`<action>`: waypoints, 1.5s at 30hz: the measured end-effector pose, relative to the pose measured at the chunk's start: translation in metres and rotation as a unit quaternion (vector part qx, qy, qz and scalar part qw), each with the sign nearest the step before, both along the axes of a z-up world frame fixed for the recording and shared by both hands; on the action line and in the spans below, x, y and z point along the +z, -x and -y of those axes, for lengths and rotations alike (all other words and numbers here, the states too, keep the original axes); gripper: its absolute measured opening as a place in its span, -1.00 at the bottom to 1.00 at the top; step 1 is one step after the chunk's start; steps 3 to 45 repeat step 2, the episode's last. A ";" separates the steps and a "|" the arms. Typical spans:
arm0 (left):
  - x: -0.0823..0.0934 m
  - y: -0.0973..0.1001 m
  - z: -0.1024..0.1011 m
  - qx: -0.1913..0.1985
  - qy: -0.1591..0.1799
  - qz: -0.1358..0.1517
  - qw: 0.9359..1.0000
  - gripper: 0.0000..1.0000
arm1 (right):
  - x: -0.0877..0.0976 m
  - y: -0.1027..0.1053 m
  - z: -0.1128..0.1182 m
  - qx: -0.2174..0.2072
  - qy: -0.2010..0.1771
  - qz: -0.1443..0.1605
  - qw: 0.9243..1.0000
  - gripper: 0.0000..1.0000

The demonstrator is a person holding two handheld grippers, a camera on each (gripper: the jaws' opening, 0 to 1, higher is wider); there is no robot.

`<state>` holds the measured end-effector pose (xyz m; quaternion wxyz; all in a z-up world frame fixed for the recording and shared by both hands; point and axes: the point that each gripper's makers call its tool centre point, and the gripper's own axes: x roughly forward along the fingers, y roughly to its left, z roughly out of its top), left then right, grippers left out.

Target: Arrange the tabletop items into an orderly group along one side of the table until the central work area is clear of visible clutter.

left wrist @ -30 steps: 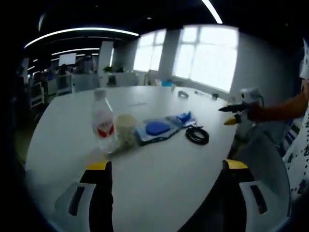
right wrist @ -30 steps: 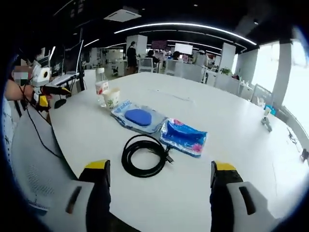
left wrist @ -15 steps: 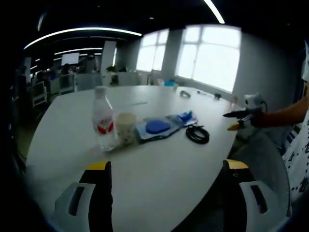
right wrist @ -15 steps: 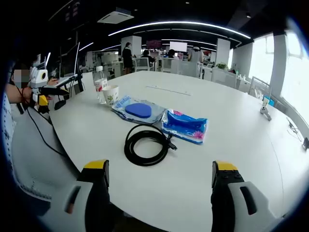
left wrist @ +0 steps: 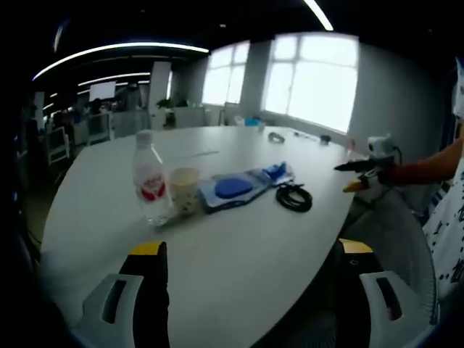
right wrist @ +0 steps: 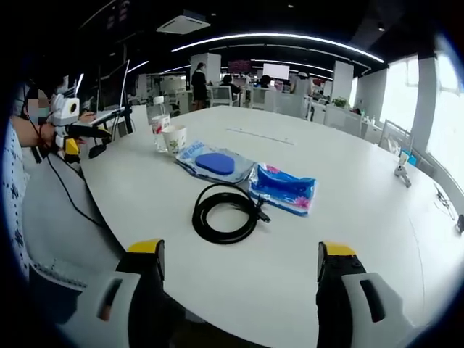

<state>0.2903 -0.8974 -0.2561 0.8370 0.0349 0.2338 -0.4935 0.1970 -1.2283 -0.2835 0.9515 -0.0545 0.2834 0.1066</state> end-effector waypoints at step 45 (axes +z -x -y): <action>-0.001 0.000 0.000 0.001 -0.003 -0.002 1.000 0.85 | 0.000 0.000 -0.001 0.001 -0.001 0.000 1.000 0.71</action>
